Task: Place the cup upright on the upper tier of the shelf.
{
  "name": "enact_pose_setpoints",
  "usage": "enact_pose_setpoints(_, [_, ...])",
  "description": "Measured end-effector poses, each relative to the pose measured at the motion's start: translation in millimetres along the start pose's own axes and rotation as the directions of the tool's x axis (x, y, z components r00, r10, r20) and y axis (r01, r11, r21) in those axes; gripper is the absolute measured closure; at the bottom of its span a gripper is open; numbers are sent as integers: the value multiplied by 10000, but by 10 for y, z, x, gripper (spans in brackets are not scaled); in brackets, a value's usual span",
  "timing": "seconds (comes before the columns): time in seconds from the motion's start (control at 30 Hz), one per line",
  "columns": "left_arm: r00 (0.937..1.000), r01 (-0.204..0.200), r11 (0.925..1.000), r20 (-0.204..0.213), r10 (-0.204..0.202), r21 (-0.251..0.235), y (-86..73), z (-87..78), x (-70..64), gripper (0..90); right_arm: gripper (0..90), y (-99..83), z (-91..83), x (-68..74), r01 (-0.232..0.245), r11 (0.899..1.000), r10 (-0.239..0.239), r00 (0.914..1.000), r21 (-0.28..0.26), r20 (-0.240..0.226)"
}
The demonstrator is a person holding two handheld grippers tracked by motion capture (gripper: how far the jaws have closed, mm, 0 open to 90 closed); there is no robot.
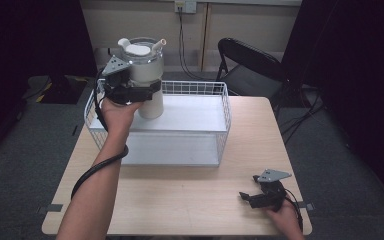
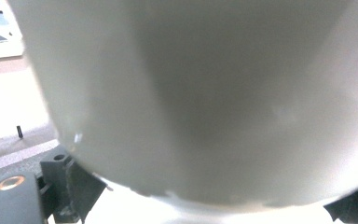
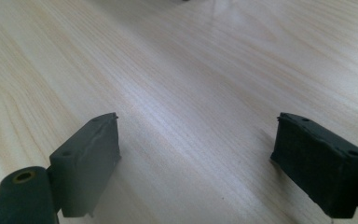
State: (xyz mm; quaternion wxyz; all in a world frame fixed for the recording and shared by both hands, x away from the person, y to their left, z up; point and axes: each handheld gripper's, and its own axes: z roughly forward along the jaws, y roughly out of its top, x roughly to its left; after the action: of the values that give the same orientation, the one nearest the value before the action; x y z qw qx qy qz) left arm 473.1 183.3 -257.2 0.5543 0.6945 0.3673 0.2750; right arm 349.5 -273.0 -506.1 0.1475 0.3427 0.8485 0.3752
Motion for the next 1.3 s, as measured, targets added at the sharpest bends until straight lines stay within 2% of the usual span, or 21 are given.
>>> enact_pose_setpoints(0.53, [9998, -165, 9996, 61, 167, -233, -53, -7, -4, 92, 136, 0, -1, 1, -8, 10000, 8, 10000, 11, -5])
enact_pose_setpoints(1.0, [9998, 134, 9996, 144, -130, -242, -103, -13, 8, 77, 136, 0, -1, 1, -5, 10000, 5, 10000, 8, -7])
enact_pose_setpoints(1.1, [9988, 396, 9990, 280, -391, -192, -162, -18, 33, 66, 136, 0, -1, 1, -7, 10000, 7, 10000, 11, -11])
enact_pose_setpoints(1.3, [9990, 287, 9996, 332, -287, -12, -201, -50, 27, 68, 136, 0, 0, 1, 4, 10000, -4, 10000, 2, -5])
